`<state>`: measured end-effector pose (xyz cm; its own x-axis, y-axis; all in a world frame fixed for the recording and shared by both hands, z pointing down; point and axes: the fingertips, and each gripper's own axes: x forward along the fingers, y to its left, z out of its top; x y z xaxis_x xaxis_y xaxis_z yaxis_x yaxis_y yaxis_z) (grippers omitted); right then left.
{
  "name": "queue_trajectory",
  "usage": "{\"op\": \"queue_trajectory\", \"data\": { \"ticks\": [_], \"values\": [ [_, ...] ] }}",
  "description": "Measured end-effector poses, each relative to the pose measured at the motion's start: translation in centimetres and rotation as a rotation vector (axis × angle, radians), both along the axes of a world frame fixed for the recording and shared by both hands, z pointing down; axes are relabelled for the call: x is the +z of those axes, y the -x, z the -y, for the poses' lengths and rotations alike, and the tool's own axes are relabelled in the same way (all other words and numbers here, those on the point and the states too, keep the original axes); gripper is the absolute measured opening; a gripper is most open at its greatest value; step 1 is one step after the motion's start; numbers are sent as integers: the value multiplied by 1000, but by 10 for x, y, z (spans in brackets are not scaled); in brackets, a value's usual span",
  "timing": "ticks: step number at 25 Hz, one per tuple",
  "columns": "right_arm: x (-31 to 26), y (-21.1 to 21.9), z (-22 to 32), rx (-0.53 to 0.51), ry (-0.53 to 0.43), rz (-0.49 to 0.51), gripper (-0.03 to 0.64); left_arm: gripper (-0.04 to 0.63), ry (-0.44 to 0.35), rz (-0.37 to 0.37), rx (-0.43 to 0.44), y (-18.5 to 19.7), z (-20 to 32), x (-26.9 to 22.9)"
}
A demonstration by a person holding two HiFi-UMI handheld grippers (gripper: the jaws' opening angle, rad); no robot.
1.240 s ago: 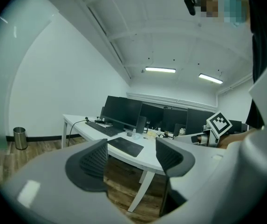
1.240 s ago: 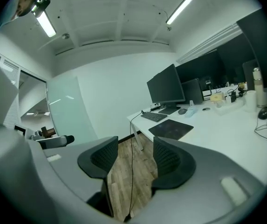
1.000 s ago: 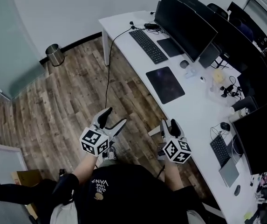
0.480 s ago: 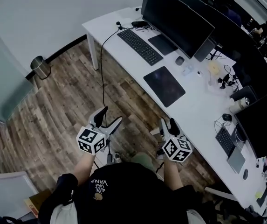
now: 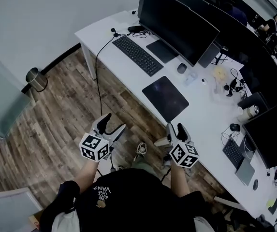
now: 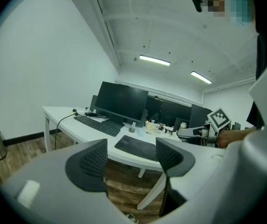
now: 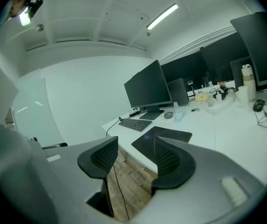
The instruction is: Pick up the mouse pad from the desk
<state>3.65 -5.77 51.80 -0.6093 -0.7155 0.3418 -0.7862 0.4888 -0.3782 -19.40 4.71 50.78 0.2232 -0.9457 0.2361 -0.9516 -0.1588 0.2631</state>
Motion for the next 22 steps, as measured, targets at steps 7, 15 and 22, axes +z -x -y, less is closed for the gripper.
{"op": "queue_trajectory", "data": {
  "ticks": [7, 15, 22],
  "values": [
    [7, -1, 80, -21, 4, -20, 227, 301, 26, 15, 2, -6, 75, 4],
    [23, -21, 151, -8, 41, -35, 227, 301, 74, 23, -21, -16, 142, 18],
    [39, -35, 187, 2, 75, -39, 227, 301, 132, 24, -35, -22, 181, 37]
  ]
}}
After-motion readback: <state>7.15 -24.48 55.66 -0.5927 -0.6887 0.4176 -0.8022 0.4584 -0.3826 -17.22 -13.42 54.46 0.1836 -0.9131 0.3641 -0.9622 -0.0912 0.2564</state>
